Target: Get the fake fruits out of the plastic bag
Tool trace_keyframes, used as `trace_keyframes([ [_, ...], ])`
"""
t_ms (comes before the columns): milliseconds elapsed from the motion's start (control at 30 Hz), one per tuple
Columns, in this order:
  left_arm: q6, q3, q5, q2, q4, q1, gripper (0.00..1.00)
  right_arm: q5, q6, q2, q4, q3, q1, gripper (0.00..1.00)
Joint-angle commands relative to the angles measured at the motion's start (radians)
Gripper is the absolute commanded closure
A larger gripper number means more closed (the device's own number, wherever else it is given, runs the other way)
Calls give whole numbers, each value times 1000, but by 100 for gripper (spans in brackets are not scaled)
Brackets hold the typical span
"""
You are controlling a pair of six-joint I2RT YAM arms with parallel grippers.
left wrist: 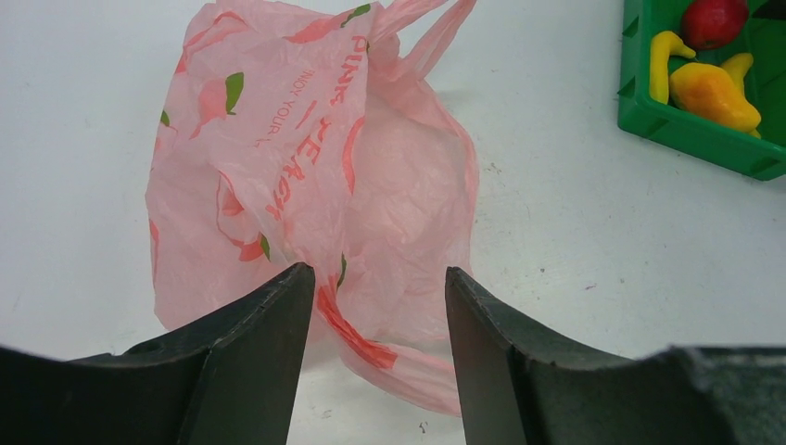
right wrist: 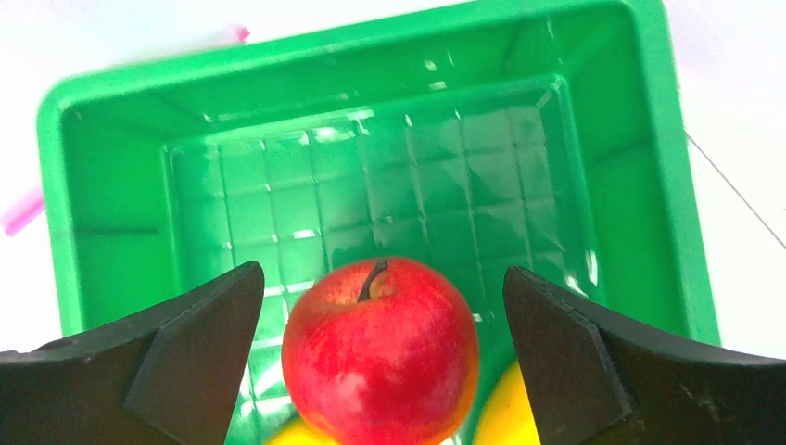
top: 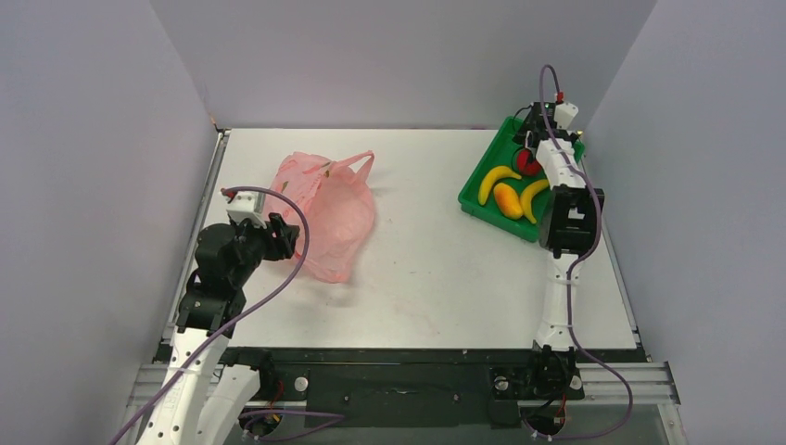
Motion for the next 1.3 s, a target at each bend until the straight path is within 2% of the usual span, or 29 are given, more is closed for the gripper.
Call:
trace_keyframes([
  [0,7,-2,33,-20,78,0,48,67,-10,-223,-7,-131,27,3],
  [300,-3,-10,61,-42,99,-3,48,162,32,-707,61,-656,142,3],
  [467,-54,4,97,-51,122,-6,47,133,37,-941,69,-854,256,3],
  [633,-122,100,152,-72,78,-5,46,36,43,-1221,65,-1014,345,2],
  [700,-147,160,193,-70,37,-5,42,18,24,-1328,58,-1049,370,2],
  [800,-172,305,248,-41,-51,-5,42,2,-8,-1505,16,-1069,381,2],
  [1033,-218,520,215,-58,-140,-4,39,-65,-5,-1837,-30,-1087,383,2],
  [1133,-232,589,202,-70,-132,-4,39,-11,0,-1970,-21,-1103,383,2],
  [1267,-243,632,174,-82,-121,-4,38,68,4,-2061,-20,-1104,383,2],
])
